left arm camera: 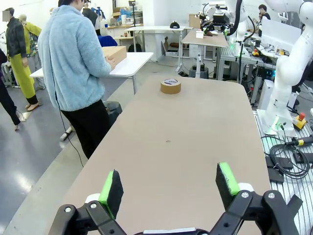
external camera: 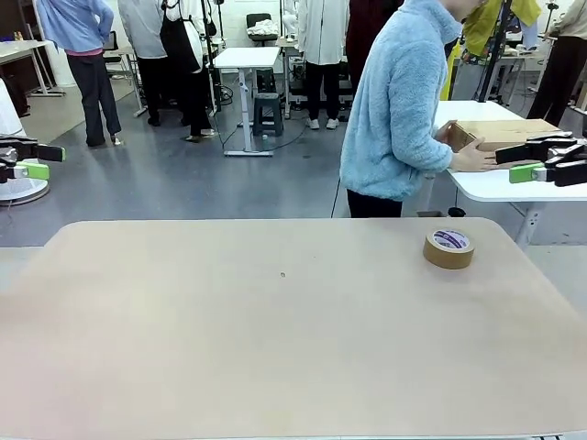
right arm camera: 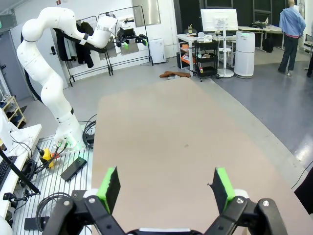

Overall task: Wrap the clocks to prevent damage.
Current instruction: After the human seals the box with tape, release both hands from the side flaps of the Package Box.

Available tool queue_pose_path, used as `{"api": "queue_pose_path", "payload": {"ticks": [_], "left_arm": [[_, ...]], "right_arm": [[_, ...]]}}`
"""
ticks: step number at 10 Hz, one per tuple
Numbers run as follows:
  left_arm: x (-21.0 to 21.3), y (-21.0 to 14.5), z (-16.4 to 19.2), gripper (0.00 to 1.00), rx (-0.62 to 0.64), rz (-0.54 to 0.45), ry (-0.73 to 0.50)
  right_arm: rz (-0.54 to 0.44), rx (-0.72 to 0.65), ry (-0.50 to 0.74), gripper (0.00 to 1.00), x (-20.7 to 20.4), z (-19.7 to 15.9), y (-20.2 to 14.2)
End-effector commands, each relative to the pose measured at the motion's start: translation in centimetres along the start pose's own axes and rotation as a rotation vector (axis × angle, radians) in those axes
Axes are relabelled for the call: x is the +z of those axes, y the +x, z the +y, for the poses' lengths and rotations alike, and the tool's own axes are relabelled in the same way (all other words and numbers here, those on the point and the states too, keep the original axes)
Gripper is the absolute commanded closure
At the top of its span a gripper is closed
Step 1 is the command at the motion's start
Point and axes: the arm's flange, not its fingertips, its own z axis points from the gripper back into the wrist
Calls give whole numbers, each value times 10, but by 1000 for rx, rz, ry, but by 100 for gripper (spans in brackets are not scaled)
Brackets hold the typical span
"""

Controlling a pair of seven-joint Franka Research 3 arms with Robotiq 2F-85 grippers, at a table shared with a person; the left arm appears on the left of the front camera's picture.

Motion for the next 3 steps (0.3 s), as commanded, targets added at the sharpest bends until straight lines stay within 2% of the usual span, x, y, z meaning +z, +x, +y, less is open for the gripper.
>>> {"api": "queue_pose_path", "payload": {"ticks": [1,3], "left_arm": [[1,0,0,0,-4,14,5],[1,0,0,0,-4,14,5]], "right_arm": [[-4,-2,-3,0,0,-2,1],[-4,-2,-3,0,0,-2,1]]}}
